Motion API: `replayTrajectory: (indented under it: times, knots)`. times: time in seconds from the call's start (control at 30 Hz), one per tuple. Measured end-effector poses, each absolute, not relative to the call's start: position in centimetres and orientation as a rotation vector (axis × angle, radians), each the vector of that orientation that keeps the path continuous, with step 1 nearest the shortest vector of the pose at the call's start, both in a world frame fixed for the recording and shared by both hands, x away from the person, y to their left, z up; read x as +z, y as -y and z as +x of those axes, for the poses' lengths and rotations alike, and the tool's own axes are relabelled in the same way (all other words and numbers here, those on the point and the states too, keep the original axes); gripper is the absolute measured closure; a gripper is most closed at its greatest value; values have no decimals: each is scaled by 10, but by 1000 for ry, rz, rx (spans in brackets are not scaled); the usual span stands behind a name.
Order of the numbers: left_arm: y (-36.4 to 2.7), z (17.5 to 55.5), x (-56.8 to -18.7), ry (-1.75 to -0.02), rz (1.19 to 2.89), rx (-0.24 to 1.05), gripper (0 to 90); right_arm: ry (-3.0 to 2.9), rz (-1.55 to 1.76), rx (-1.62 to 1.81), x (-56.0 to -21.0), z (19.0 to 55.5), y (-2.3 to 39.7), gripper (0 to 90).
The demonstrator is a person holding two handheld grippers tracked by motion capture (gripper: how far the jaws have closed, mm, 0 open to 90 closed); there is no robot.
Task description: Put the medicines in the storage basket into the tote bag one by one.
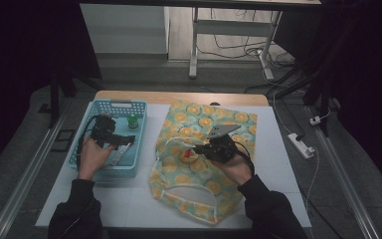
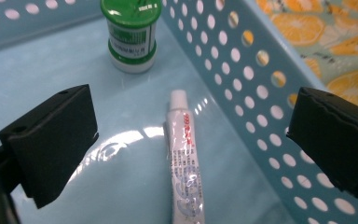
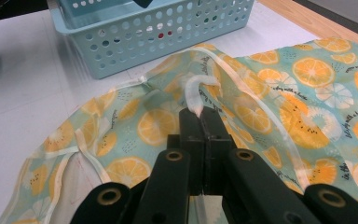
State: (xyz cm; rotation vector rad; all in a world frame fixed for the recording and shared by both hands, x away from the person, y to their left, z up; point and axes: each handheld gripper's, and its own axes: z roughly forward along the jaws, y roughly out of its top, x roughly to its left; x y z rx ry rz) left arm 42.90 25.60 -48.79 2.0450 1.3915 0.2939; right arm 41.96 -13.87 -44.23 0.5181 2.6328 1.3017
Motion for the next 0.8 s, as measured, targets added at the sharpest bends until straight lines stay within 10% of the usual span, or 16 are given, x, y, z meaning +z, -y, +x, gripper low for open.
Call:
replayTrajectory:
  times: [0.57, 0.8]
  knots:
    - [-240, 445, -511, -1531, 2299, 180, 26, -2638, 518, 1297, -444, 418, 138, 900]
    - [-236, 447, -514, -1558, 2364, 206, 203, -2639, 519, 1296, -443, 419, 138, 900]
